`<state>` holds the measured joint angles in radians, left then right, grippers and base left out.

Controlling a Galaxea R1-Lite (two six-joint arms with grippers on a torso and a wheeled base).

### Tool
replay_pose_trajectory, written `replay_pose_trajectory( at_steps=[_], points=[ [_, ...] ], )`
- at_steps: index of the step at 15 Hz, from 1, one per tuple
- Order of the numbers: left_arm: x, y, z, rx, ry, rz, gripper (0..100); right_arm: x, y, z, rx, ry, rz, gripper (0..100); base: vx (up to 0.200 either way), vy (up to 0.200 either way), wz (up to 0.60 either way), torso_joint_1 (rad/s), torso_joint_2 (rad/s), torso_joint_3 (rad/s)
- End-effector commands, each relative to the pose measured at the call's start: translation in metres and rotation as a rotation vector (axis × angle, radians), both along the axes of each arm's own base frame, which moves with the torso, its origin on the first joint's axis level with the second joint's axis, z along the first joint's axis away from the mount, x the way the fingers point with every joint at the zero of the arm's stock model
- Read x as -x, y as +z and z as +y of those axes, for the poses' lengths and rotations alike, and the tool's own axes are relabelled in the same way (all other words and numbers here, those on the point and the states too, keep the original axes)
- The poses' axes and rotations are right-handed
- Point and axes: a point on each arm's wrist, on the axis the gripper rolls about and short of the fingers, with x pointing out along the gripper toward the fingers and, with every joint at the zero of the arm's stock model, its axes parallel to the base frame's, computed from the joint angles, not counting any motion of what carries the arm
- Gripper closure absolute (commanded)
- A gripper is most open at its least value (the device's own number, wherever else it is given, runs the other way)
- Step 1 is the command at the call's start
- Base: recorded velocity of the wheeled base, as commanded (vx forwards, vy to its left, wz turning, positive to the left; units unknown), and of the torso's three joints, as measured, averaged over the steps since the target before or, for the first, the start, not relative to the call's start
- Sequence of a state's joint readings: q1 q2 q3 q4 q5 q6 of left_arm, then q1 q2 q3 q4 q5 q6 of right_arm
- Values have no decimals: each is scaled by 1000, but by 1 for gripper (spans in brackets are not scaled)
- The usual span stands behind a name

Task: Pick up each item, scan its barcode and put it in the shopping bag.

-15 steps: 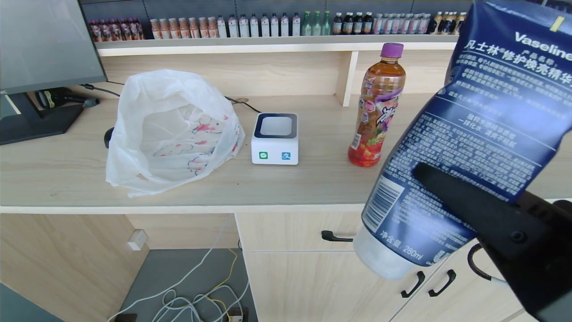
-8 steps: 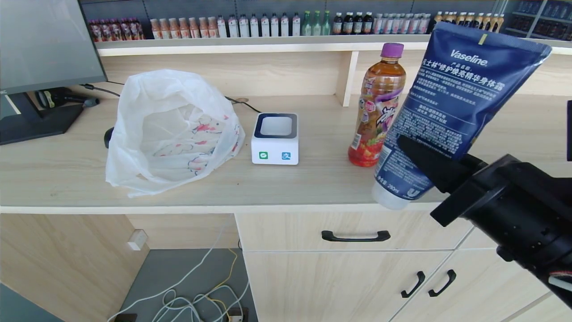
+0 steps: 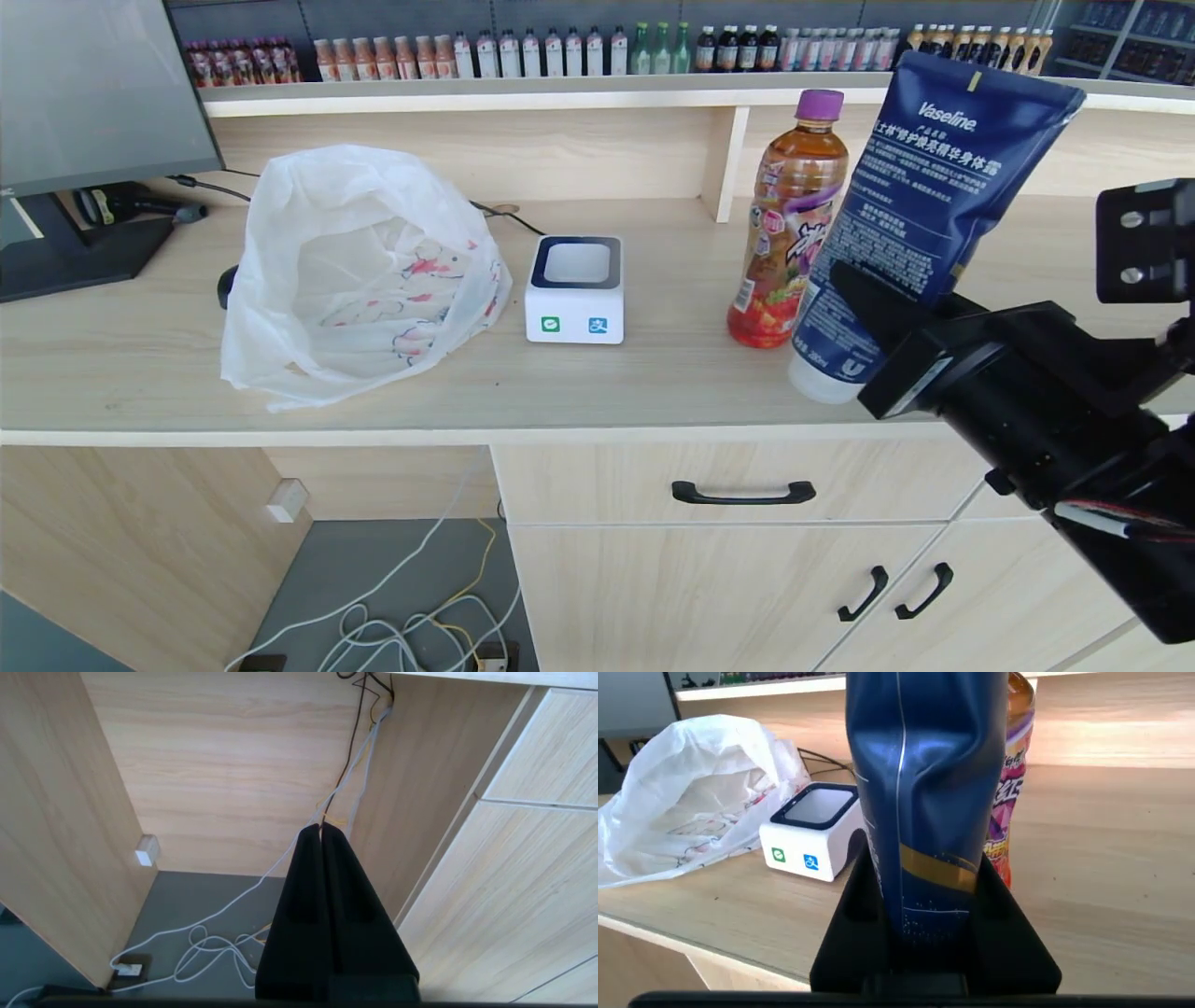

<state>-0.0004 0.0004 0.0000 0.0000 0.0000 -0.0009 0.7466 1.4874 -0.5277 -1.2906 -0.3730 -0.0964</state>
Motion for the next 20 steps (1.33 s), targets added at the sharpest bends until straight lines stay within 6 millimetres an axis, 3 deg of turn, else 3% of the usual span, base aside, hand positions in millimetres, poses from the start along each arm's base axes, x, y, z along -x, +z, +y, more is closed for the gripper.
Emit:
replay_pose_trajectory(
  at_steps=[1,13,17,20],
  points=[
    [0,0,0,1,0,0,100,-2,-1,2,1,0,-1,100,0,200,0,2,2,7],
    [0,0,0,2,0,0,100,-2,2,2,-11,7,-6,100,0,200,0,4,2,2],
    [0,0,0,1,0,0,100,-4,-2,5,12,27,-1,100,0,0,0,0,0,0],
    [0,0,0,1,0,0,100,3,-8,4,106,151,-40,100,0,0,0,0,0,0]
  ],
)
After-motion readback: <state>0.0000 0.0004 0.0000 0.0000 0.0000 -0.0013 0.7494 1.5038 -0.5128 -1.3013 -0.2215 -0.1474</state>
